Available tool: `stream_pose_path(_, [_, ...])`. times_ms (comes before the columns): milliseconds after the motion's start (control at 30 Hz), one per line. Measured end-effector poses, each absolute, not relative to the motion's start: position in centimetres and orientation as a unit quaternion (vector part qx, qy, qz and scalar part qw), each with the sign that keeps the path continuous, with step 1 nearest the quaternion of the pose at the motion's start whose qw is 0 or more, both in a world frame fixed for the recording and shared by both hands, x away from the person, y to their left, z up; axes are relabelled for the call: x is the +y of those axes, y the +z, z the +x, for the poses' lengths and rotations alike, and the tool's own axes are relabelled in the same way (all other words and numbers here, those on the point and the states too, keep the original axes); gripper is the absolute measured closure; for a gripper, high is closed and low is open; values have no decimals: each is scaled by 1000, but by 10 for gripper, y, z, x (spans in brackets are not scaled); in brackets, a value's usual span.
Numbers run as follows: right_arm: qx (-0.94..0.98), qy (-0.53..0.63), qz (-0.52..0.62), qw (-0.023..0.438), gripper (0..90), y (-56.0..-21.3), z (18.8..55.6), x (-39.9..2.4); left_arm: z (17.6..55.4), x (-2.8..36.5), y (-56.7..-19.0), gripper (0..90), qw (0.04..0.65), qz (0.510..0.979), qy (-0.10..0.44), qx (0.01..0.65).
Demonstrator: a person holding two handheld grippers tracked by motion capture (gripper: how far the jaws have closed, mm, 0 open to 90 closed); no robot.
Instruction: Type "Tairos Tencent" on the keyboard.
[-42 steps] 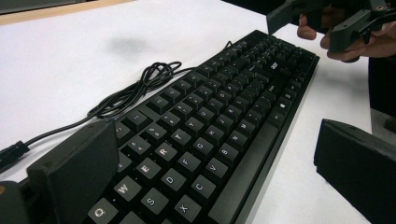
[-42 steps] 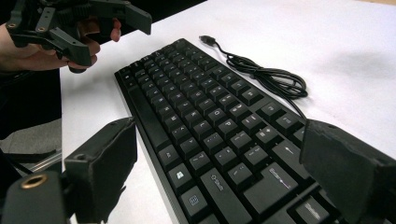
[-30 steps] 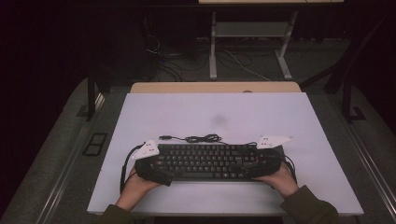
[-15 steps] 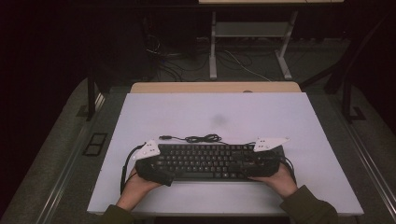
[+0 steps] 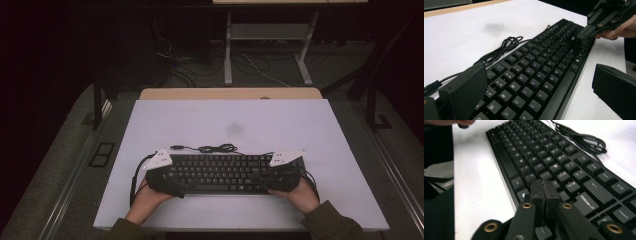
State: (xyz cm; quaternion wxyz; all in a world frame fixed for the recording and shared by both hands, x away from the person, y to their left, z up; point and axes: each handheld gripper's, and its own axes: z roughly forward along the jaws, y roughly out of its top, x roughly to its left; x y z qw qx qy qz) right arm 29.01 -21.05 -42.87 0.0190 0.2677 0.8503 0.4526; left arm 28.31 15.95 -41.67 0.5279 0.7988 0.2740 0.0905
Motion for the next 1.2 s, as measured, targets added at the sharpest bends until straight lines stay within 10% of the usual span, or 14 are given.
stream_pose_path(1200, [866, 408, 286, 32, 892, -440, 293, -211, 293, 150, -414, 0, 525, 797, 89, 283])
